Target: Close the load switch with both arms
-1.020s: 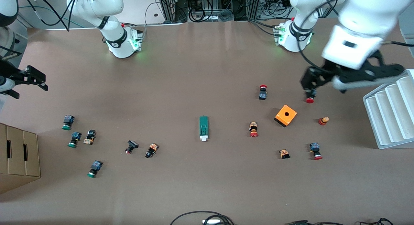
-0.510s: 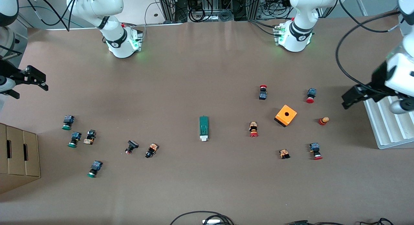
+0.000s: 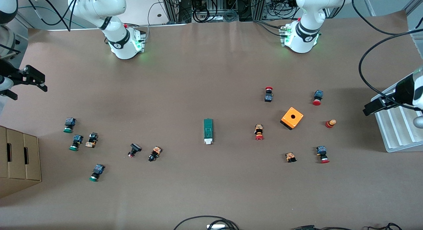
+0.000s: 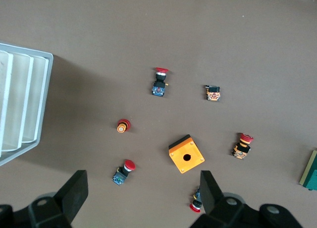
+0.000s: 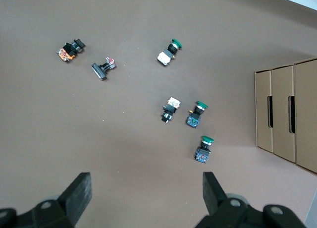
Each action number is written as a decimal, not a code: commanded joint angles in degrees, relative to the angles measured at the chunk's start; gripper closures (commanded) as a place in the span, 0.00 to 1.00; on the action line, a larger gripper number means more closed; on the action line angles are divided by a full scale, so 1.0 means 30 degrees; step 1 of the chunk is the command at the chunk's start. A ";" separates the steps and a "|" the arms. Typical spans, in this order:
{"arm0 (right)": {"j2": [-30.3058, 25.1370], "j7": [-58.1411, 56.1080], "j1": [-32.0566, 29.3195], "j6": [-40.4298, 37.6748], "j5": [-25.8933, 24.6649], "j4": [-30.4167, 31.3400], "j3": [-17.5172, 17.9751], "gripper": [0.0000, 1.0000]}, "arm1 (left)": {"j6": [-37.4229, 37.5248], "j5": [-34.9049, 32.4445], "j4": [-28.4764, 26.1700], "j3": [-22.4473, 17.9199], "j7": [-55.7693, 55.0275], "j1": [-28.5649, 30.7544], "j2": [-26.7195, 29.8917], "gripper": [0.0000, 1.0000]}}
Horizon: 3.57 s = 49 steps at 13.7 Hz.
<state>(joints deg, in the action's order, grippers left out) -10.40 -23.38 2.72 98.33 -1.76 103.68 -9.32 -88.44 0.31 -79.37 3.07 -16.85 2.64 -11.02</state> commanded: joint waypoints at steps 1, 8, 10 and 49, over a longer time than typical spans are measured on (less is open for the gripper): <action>-0.0137 -0.0088 0.0295 0.0094 -0.0613 -0.0050 -0.0057 0.00 | 0.0095 0.1326 0.0031 -0.0844 0.0373 -0.0001 -0.0339 0.00; -0.0166 -0.0205 0.0295 0.0036 -0.0467 0.0097 -0.0086 0.00 | 0.0915 0.2094 0.0031 -0.1786 0.1693 -0.0117 -0.0370 0.00; -0.0166 -0.0205 0.0266 0.0036 -0.0467 0.0068 -0.0086 0.00 | 0.0944 0.2094 0.0031 -0.1756 0.0761 -0.0205 -0.0370 0.00; -0.0254 0.3281 0.0266 -0.0784 0.0559 0.0097 -0.0525 0.00 | 0.2585 0.0276 0.0119 -0.0263 0.3538 0.0497 0.1593 0.00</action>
<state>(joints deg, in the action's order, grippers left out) -10.42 -13.78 3.05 96.72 -1.22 103.72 -10.46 -80.32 0.58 -78.16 2.15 -6.06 3.89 -7.49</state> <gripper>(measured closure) 0.000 0.000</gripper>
